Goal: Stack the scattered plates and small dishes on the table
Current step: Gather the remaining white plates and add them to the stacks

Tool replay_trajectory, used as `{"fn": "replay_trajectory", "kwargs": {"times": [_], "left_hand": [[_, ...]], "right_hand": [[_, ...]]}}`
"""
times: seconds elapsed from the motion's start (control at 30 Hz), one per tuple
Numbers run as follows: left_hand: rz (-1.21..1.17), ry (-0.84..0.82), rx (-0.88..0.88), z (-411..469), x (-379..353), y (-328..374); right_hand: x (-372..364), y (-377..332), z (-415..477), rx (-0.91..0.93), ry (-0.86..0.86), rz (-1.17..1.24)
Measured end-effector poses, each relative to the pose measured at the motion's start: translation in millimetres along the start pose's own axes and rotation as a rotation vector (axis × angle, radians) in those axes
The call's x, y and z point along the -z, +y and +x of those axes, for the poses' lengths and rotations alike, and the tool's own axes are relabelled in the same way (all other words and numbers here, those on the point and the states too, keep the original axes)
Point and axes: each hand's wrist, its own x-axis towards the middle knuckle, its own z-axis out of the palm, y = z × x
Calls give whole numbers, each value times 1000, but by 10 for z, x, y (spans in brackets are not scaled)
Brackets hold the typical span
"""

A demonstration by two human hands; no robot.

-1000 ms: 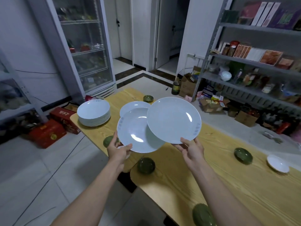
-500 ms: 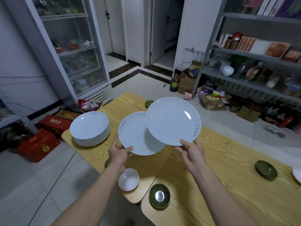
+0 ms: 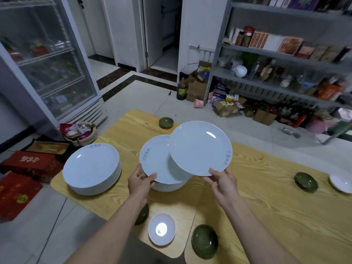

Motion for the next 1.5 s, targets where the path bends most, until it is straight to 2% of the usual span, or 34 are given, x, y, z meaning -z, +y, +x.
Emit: {"fn": "replay_trajectory", "kwargs": {"times": [0.17, 0.3, 0.43, 0.63, 0.97, 1.5], "left_hand": [[37, -19, -15, 59, 38, 22], [147, 8, -67, 102, 82, 94], [230, -32, -77, 156, 150, 161], [197, -121, -45, 240, 255, 197], [167, -223, -41, 344, 313, 160], [208, -227, -32, 545, 353, 62]], "right_hand": [[-88, 253, -13, -28, 38, -20], [-183, 445, -36, -58, 43, -48], [-278, 610, -31, -85, 30, -62], [-357, 693, 30, -93, 29, -102], [-439, 662, 153, -104, 52, -332], [-451, 826, 326, -70, 110, -710]]}}
